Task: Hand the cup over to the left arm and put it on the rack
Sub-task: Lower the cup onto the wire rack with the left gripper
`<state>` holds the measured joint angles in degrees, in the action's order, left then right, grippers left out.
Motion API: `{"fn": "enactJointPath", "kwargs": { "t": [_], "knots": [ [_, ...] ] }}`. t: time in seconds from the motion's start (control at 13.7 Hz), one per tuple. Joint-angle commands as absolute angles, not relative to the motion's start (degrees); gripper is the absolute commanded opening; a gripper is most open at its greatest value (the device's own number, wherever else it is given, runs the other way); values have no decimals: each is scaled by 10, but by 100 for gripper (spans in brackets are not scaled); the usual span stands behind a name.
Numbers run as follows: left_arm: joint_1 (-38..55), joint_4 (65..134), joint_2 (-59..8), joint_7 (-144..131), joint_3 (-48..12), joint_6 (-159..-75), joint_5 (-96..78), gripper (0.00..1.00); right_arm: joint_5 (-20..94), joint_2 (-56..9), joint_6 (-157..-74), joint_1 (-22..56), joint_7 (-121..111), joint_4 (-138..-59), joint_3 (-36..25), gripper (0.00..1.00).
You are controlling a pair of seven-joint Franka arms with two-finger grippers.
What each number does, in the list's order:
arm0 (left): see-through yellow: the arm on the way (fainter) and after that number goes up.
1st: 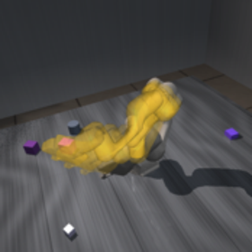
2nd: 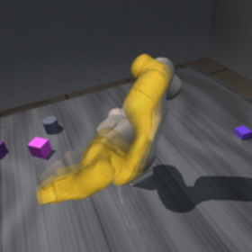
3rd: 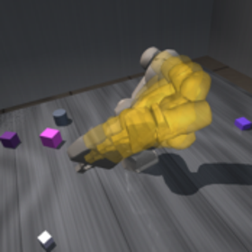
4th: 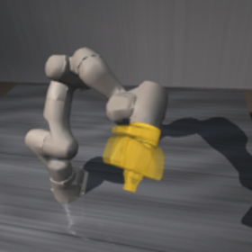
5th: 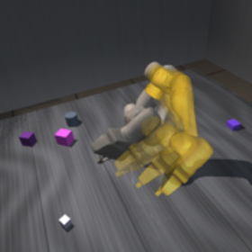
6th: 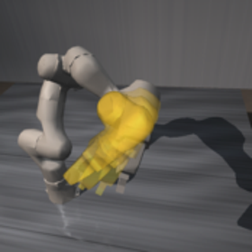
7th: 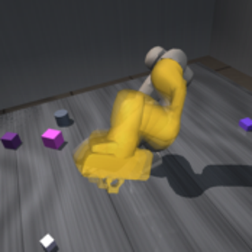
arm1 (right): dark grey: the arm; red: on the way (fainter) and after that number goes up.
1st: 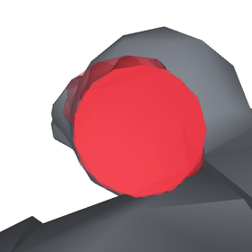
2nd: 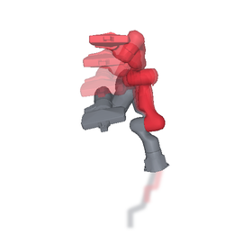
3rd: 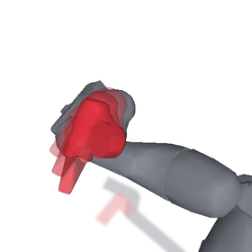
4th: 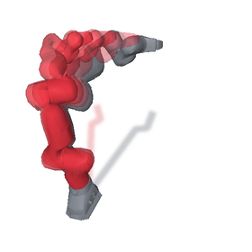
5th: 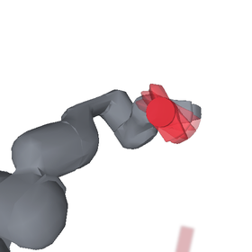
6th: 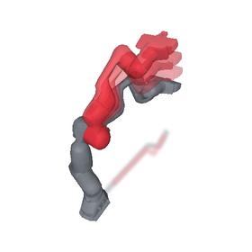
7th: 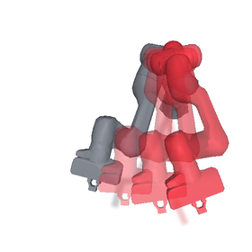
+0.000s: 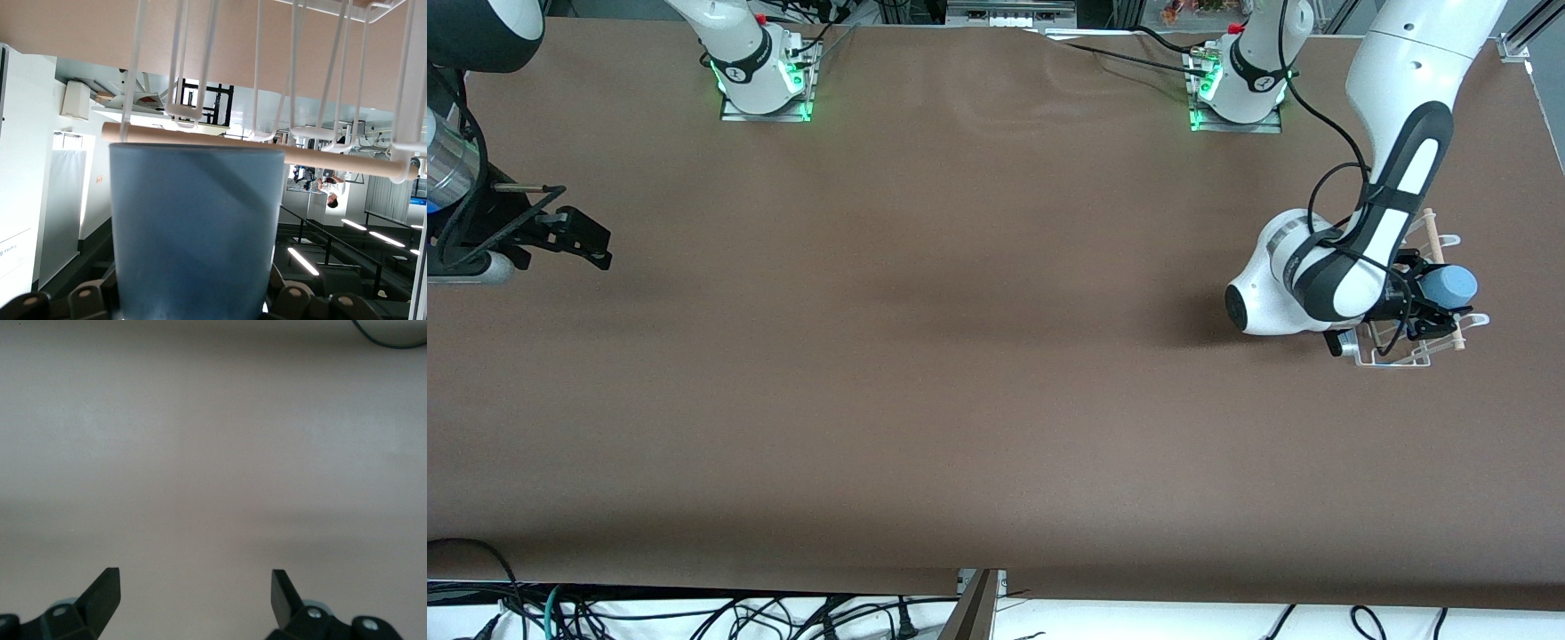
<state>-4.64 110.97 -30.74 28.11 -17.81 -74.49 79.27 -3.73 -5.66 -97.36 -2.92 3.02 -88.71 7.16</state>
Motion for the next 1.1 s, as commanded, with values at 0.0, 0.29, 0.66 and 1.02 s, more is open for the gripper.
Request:
{"fn": "enactJointPath", "kwargs": {
  "t": [0.0,0.29,0.66,1.02],
  "knots": [
    [-55,1151,-294,252,-182,-754,837,1,-40,-54,-965,-35,20,-884,76,100],
    [-57,1169,-296,224,-181,-772,847,2,-40,-54,-965,-35,20,-884,76,100],
    [-65,1168,-304,223,-180,-788,865,5,-39,-54,-965,-35,20,-884,76,100],
    [-65,1168,-316,208,-180,-789,866,14,-38,-54,-965,-34,22,-882,76,100]
  ]
}}
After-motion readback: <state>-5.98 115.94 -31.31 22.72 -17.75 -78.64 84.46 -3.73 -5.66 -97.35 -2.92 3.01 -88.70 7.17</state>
